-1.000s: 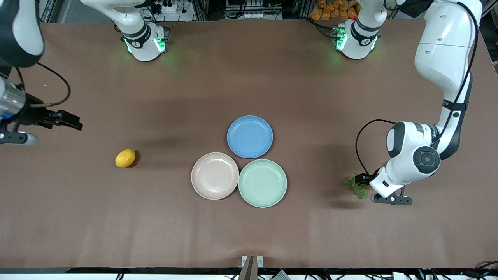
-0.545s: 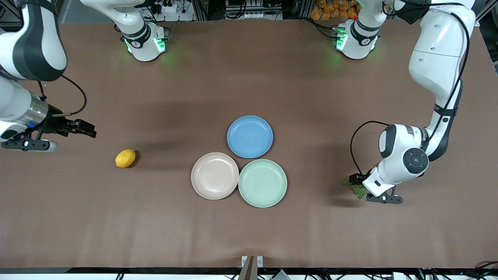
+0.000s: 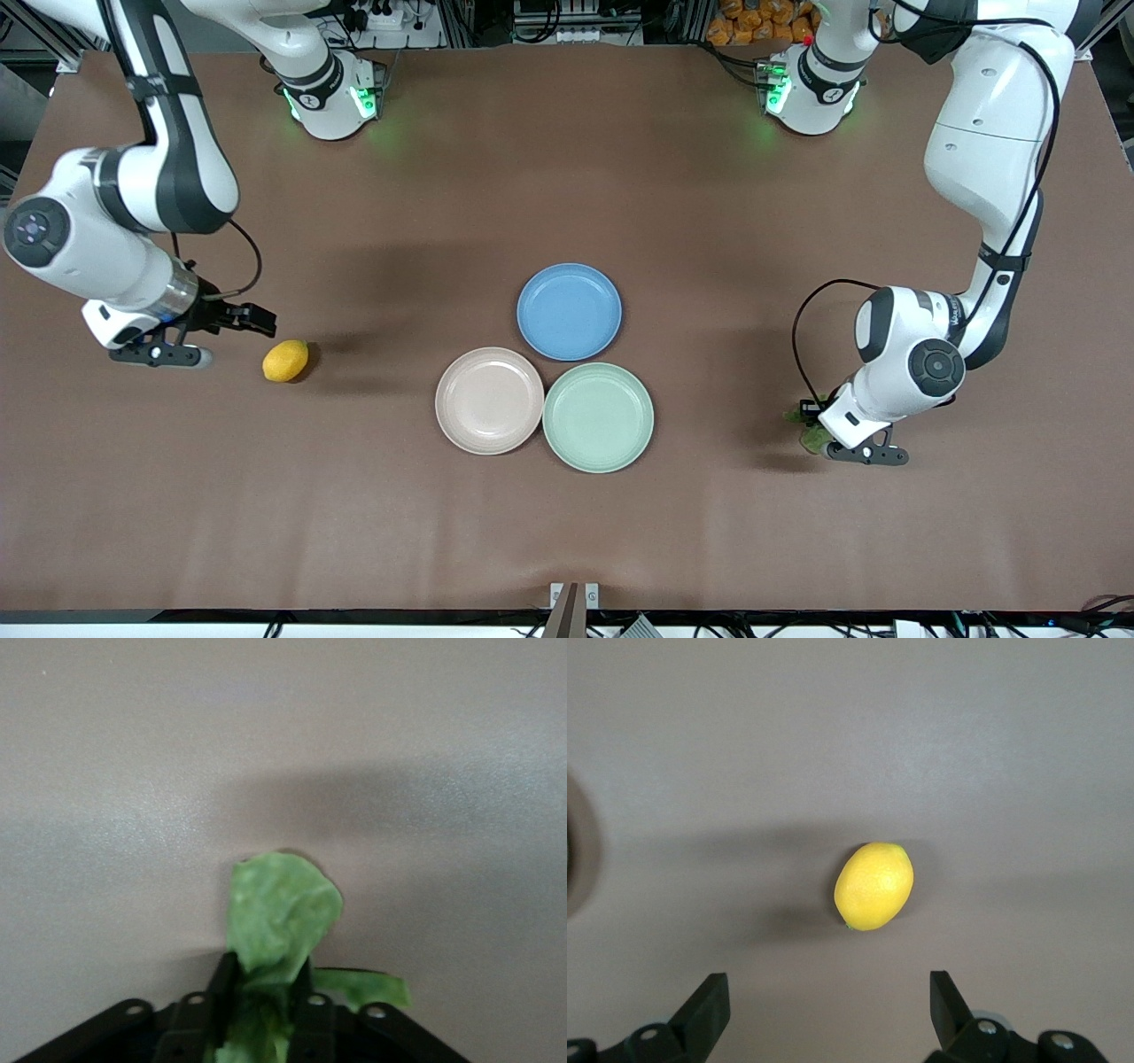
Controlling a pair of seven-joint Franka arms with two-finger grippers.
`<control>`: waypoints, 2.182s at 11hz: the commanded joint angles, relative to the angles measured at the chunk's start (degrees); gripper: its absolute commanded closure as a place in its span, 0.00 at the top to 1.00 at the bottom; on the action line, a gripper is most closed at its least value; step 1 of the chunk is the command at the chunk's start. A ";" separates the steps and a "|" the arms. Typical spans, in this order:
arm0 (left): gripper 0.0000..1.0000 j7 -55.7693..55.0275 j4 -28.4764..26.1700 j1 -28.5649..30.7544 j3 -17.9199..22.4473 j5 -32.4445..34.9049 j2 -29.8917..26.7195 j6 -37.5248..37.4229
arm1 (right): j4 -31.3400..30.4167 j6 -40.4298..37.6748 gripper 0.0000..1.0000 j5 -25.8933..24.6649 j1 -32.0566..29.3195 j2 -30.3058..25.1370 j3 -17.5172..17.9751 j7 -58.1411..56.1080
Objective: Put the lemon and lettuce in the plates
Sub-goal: 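Grasp the lettuce with the left gripper while the right gripper approaches the lemon, then carry the lettuce over the mint plate while the right gripper grasps the lemon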
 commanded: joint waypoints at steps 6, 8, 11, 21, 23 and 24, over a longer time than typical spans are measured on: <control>0.00 -0.87 0.39 -2.18 -0.88 1.44 -6.78 -0.40 | -0.14 12.09 1.00 0.87 -0.07 11.84 -0.04 0.73; 0.00 -2.44 0.13 -4.81 -1.06 1.09 -8.89 -0.31 | -0.14 13.06 1.00 0.87 -0.33 12.90 -0.04 0.73; 0.00 -14.79 2.14 -10.86 -3.96 1.43 -8.64 0.13 | -0.23 14.91 1.00 0.87 -0.50 14.92 -0.04 0.64; 0.00 -37.95 2.76 -23.19 -3.35 1.26 0.94 19.45 | -5.76 24.14 1.00 0.87 -1.12 16.51 -0.04 0.64; 0.00 -38.14 3.20 -23.37 -3.26 1.18 2.52 20.52 | -5.67 25.71 1.00 0.87 -1.38 17.47 -0.04 0.20; 0.00 -38.22 3.46 -23.37 -3.26 0.92 2.70 20.52 | -5.67 26.33 1.00 0.87 -1.82 18.00 0.05 0.11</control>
